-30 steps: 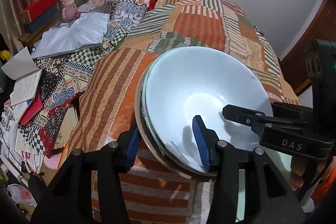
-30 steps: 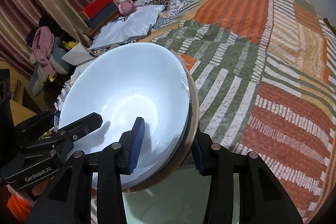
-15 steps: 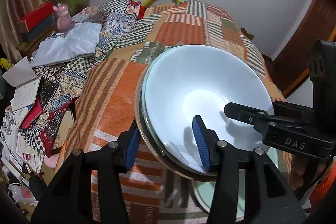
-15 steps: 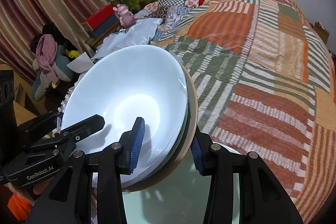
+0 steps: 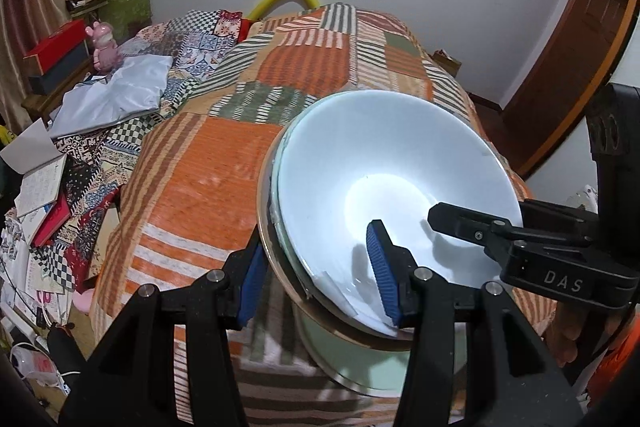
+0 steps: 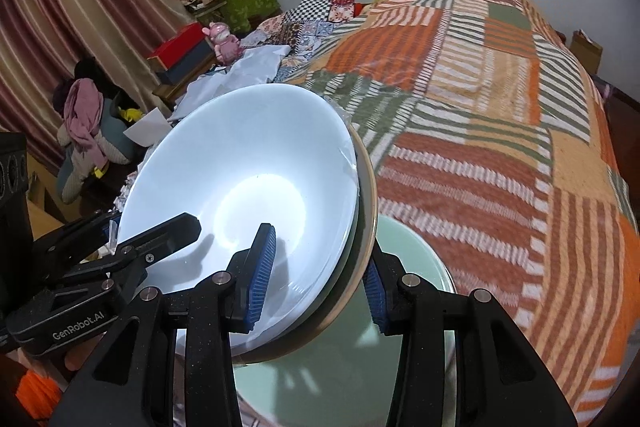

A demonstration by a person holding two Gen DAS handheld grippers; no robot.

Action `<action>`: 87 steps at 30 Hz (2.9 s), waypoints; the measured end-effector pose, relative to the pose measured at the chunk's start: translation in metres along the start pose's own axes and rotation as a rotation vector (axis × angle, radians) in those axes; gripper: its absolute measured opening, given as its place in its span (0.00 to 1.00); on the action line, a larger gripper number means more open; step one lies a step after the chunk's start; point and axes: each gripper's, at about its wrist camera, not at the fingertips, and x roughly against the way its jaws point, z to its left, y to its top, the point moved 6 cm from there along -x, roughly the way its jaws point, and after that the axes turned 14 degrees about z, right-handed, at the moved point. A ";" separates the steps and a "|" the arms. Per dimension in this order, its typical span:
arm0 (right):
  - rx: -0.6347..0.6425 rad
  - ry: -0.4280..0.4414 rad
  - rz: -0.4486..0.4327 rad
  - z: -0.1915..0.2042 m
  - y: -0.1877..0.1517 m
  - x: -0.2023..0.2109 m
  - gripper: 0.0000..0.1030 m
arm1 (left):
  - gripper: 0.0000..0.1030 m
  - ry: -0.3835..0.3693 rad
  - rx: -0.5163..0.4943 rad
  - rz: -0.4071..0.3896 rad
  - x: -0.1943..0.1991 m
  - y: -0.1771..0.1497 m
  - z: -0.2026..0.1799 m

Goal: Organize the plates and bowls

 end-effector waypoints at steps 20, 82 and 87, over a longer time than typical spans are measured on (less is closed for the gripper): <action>-0.087 0.010 0.024 -0.022 -0.044 -0.006 0.37 | 0.47 -0.040 -0.019 0.086 -0.027 -0.033 -0.028; 0.025 -0.244 -0.749 0.063 -0.123 0.177 1.00 | 1.00 -0.006 -0.213 -0.675 0.201 -0.109 -0.061; 0.034 -0.274 -0.759 0.066 -0.129 0.175 1.00 | 1.00 -0.005 -0.220 -0.679 0.201 -0.110 -0.062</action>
